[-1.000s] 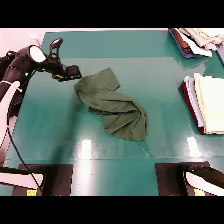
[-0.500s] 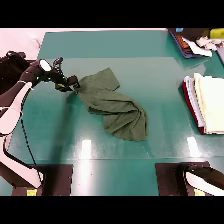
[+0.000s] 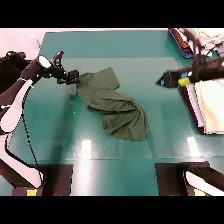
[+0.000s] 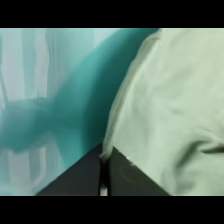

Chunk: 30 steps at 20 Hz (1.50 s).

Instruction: Fold the shirts.

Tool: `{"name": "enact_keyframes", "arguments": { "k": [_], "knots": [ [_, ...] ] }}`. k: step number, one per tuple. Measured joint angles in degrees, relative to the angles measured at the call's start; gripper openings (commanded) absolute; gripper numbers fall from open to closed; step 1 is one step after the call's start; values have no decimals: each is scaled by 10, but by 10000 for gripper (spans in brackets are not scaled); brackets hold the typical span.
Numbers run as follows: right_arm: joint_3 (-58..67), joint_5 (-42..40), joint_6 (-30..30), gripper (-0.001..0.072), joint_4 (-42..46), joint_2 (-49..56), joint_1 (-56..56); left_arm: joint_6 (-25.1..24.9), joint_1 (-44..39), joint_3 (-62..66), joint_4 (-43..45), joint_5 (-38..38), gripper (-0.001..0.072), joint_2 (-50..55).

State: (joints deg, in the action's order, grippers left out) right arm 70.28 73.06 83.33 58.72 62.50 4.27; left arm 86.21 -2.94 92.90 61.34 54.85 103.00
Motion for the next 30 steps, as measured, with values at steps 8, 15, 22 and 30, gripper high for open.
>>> {"name": "enact_keyframes", "arguments": {
  "k": [8, 15, 22, 30],
  "knots": [
    [-236, -12, 5, 387, -5, 34, -67, -22, 0, 49, -3, 40, 22, 0],
    [-291, -88, -20, 98, -73, 114, 0, -25, 0, 54, -4, 65, 22, 0],
    [-215, -129, -31, 19, -43, 61, -1, -26, 10, 69, 1, 75, 23, -84],
    [107, -26, -34, 18, -7, -136, -182, -45, 54, 189, 0, 43, 21, -368]
  ]
}}
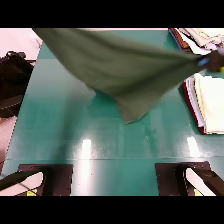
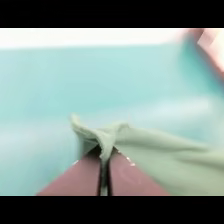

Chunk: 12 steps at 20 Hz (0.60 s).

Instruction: Fold the shirts.

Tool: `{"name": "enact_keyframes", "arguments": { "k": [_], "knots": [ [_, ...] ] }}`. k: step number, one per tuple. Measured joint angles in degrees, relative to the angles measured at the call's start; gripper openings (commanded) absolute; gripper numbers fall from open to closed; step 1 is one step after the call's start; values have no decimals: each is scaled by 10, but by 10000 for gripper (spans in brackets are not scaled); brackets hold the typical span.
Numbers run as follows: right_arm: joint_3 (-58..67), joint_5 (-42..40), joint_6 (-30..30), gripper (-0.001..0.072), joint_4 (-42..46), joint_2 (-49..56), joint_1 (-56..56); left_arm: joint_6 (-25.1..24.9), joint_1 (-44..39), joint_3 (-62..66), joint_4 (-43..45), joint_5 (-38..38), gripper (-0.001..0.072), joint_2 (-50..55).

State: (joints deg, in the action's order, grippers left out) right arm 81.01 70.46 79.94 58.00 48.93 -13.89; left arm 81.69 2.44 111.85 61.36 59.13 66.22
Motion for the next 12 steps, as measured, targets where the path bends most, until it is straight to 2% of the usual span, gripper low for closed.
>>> {"name": "enact_keyframes", "arguments": {
  "k": [7, 12],
  "knots": [
    [236, 66, -1, 17, 0, -42, -131, -21, 5, 37, 2, -57, 20, -184],
    [355, 101, 1, 17, 4, 27, -123, -22, 5, 27, 7, -29, 21, -185]
  ]
}}
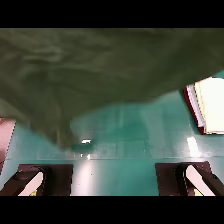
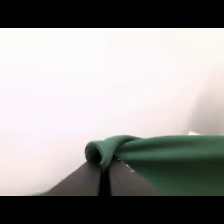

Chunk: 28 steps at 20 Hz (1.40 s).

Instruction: Fold the shirts.

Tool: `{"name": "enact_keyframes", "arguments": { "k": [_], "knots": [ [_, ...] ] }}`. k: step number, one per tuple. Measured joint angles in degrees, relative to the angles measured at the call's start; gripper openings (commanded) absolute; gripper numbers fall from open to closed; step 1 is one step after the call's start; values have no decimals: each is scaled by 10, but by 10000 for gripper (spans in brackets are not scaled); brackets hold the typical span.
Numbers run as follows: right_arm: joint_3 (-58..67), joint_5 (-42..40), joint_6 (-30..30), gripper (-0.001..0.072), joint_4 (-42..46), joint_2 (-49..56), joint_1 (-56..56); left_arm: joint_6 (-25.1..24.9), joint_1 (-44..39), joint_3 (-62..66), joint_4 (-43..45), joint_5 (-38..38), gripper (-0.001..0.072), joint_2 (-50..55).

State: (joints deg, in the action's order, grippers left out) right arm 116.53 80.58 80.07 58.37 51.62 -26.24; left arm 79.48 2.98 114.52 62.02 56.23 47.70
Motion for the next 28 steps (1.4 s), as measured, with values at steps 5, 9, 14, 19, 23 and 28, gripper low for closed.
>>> {"name": "enact_keyframes", "arguments": {
  "k": [5, 9, 14, 19, 23, 28],
  "knots": [
    [-40, 10, 9, 17, 46, 109, 114, 12, 0, -97, -2, 77, 21, 84],
    [-104, 3, 18, 18, 138, 231, 201, 15, -4, -244, -7, 97, 22, 169],
    [-98, -32, 45, 345, 161, 358, 233, 17, 0, -360, -11, 16, 588, 256],
    [-46, 11, 53, 305, 149, 397, 228, 23, 56, -352, -13, 41, 587, 277],
    [-113, 50, 34, 305, 136, 349, 222, -4, 103, -414, -10, 146, 559, 276],
    [-264, 50, 15, 305, 100, 254, 220, -25, 120, -595, -7, 156, 478, 214]
  ]
}}
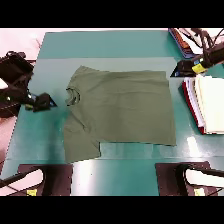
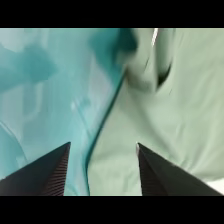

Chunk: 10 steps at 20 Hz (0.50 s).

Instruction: Fold the shirts.

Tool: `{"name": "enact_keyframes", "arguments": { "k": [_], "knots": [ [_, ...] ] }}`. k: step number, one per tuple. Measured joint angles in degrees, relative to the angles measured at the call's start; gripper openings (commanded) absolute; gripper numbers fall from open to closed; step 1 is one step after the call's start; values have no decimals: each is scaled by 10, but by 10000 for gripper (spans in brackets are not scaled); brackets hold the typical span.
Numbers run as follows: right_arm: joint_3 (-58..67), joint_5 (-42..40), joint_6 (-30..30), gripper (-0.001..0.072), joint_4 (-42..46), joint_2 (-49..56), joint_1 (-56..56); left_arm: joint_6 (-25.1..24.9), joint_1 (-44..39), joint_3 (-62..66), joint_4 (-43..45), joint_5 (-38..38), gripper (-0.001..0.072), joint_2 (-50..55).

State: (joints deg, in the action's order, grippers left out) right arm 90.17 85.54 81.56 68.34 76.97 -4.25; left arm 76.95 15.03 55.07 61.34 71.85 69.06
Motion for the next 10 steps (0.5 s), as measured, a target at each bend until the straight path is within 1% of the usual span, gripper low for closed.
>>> {"name": "enact_keyframes", "arguments": {
  "k": [5, 10],
  "knots": [
    [-106, -38, -6, 305, -10, -74, 0, -17, -3, -138, -3, -38, 478, -54],
    [-150, -54, -7, 305, -13, -115, -1, -22, -57, -194, -25, -99, 477, -66]
  ]
}}
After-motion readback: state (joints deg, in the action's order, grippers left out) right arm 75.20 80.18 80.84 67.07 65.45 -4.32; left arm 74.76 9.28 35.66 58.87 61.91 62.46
